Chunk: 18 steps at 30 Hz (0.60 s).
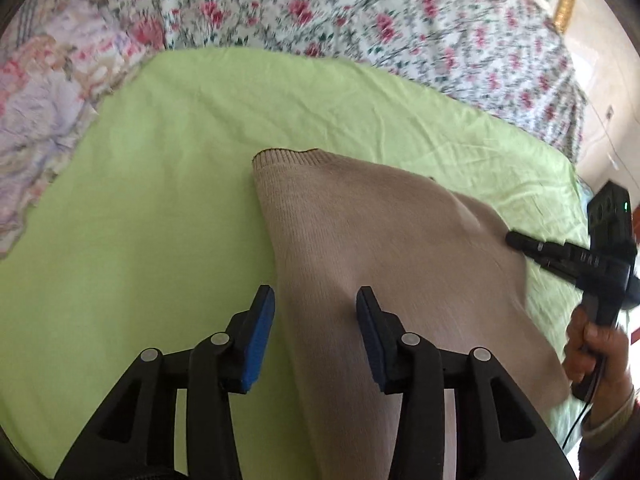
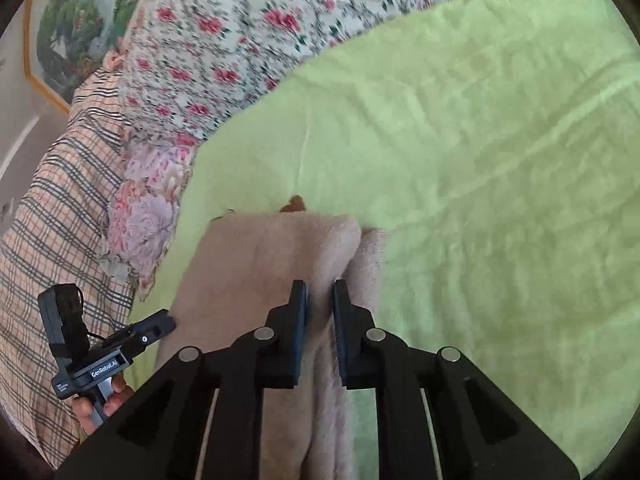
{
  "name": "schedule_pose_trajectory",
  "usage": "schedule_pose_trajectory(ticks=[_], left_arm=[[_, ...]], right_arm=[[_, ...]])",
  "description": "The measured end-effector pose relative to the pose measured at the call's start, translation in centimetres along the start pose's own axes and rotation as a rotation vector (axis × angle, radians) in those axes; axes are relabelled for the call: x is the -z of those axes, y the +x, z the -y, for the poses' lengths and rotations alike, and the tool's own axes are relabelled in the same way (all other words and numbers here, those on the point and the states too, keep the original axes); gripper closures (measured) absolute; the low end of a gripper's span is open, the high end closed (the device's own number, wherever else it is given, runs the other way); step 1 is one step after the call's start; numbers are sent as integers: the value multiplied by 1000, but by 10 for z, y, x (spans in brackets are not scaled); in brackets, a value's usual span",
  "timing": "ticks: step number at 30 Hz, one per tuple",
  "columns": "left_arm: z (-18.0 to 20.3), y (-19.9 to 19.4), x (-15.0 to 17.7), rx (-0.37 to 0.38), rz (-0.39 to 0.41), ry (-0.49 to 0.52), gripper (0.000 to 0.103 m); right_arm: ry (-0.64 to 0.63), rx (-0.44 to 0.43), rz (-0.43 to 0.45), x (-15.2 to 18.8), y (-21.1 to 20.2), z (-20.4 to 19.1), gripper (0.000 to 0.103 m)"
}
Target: Fold small clothes
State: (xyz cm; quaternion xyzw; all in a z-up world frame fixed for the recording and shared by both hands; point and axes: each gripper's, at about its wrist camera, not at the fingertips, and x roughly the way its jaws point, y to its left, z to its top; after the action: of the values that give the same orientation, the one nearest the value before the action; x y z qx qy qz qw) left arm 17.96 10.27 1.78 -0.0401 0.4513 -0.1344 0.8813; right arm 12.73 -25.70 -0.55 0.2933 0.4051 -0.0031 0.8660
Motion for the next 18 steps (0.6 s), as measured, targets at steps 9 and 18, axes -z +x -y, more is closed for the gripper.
schedule_pose_trajectory(ticks=[9,18], left_arm=[[15,-79,116,43,6,65,51],[30,-69,161,20,1,83,49]], right_arm=[[-34,-55,-20,89,-65,-20,62],[-62,-60,-59,120,-61,-28,62]])
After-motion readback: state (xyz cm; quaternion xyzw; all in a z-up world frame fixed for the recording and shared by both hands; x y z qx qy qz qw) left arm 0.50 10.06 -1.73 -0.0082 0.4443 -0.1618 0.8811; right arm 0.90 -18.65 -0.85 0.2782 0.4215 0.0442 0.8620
